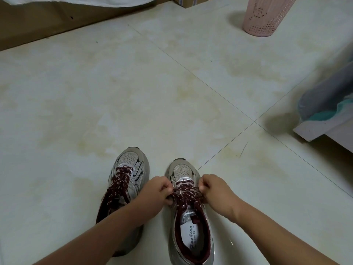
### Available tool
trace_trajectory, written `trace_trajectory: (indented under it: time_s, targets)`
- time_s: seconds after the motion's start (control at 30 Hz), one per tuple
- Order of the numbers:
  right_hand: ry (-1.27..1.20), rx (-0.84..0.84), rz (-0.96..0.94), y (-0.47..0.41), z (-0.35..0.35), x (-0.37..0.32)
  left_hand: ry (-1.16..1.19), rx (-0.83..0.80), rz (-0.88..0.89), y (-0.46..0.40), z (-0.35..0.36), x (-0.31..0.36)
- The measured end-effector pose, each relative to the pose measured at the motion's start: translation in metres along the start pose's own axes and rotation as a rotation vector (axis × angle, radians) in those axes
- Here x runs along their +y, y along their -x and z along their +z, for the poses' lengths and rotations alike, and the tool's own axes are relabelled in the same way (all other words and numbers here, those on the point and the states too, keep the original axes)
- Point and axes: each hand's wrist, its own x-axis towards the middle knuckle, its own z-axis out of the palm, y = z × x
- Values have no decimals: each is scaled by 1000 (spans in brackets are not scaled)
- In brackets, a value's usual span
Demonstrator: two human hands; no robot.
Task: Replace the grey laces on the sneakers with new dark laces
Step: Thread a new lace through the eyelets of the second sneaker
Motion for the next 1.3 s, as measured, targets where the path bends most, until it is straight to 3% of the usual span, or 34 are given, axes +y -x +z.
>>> trace_trajectory:
  time_s: [0.1, 0.17, 0.23, 0.4, 0.53, 0.63, 0.73, 0.8, 0.93, 1.0, 1.03, 1.1, 1.2, 1.3]
  targets:
    - [-8, 62, -65, 1, 1, -2, -148, 84, 140, -1, 3, 2]
    - [110, 96, -161, 4, -1, -11, -369, 142, 316, -2, 1, 10]
    - [306, 67, -219, 7, -4, -22, -591, 99, 394, -1, -1, 22]
    - [655, -22, -223, 1, 3, -37, -1109, -59, 218, -8, 12, 53]
    - [640, -87, -208, 1, 5, -36, -1147, -103, 96, -8, 19, 57]
    - [586, -147, -207, 5, 9, -29, -1080, -165, 67, -4, 17, 55]
    - [357, -94, -146, 7, 6, -17, -928, -204, 76, -1, 12, 42]
    - [101, -64, -74, 7, 4, -1, -674, -181, 42, 2, 5, 26]
    - [-322, -58, 31, 15, 4, 22, 252, -119, -155, 14, -5, -6]
    - [-418, -57, 55, 17, 6, 24, 466, -128, -235, 18, -3, -8]
    - [-420, -38, 48, 17, 7, 22, 457, -114, -233, 18, -1, -7]
    - [-290, 31, -26, 17, 4, 12, 195, -40, -119, 15, 0, -1]
    - [82, 88, -220, 21, -5, -11, -345, 68, 259, 10, -4, 17]
    - [457, 17, -225, 20, -4, -31, -805, 13, 400, 11, 1, 42]
